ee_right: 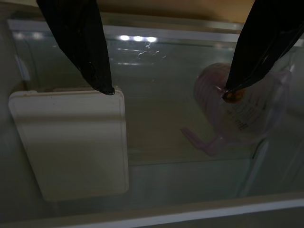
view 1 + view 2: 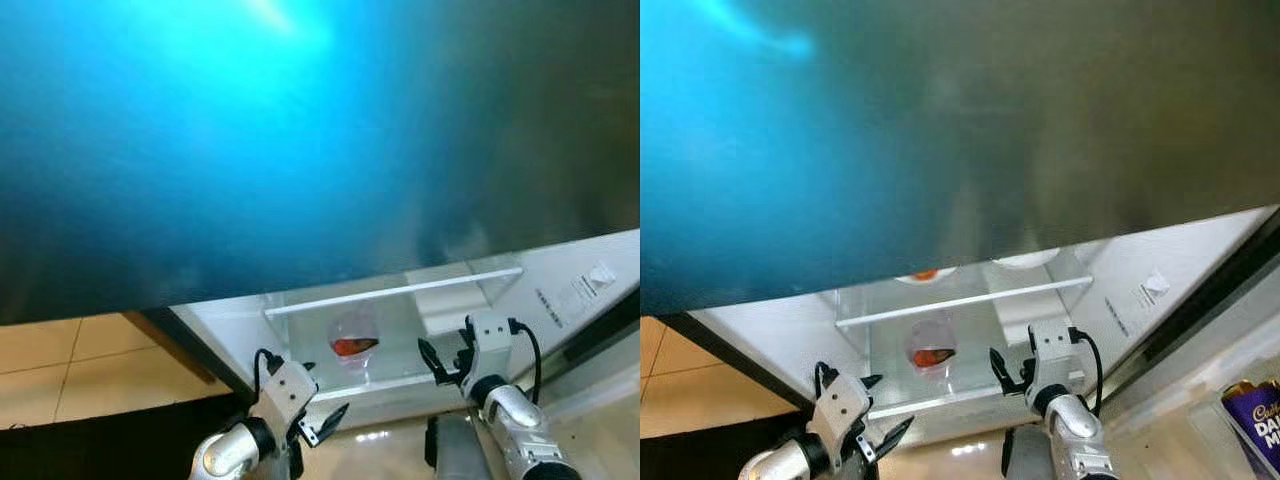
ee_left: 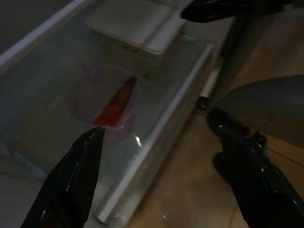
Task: Restocking fridge
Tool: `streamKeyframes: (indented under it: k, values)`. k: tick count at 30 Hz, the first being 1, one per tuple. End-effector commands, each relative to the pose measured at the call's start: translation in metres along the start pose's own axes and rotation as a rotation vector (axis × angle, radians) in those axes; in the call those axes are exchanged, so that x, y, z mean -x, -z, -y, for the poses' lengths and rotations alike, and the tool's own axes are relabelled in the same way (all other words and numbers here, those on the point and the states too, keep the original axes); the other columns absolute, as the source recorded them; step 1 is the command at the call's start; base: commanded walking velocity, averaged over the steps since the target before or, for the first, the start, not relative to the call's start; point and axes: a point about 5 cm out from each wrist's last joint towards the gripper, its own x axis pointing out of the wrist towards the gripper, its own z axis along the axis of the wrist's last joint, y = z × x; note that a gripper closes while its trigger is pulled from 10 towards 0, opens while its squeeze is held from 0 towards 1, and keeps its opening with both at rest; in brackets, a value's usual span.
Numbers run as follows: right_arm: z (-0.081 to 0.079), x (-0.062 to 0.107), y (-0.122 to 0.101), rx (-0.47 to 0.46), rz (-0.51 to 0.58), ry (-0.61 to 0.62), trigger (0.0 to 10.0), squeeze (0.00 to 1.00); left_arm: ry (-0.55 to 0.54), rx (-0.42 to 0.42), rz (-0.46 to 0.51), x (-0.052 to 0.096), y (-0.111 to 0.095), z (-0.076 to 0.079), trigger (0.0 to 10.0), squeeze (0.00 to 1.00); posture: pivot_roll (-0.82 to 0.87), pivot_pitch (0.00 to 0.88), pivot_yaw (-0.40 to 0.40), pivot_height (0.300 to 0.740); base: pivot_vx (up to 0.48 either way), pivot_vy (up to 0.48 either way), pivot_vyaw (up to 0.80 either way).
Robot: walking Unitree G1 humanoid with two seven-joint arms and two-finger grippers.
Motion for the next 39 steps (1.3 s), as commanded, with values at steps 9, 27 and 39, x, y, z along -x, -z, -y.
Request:
streamKeyframes:
  k: [9,27,39]
  values:
    - [0.002,0.008,0.016,-0.03,-0.043,0.021,10.0,0.0,0.169,-0.058,0.019,-0.008,-0.011,0.021,10.0,0.0,-0.01,0.146,0.055,0.692,0.0,0.0,0.0]
    - [0.003,0.016,0.031,-0.047,-0.094,0.044,10.0,0.0,0.179,-0.039,-0.042,-0.01,-0.004,0.021,10.0,0.0,-0.02,0.139,0.059,0.74,0.0,0.0,0.0]
    - [0.006,0.035,0.06,-0.032,-0.218,0.095,10.0,0.0,0.088,0.047,-0.231,0.009,0.041,0.019,10.0,0.0,-0.02,0.119,0.054,0.74,0.0,0.0,0.0]
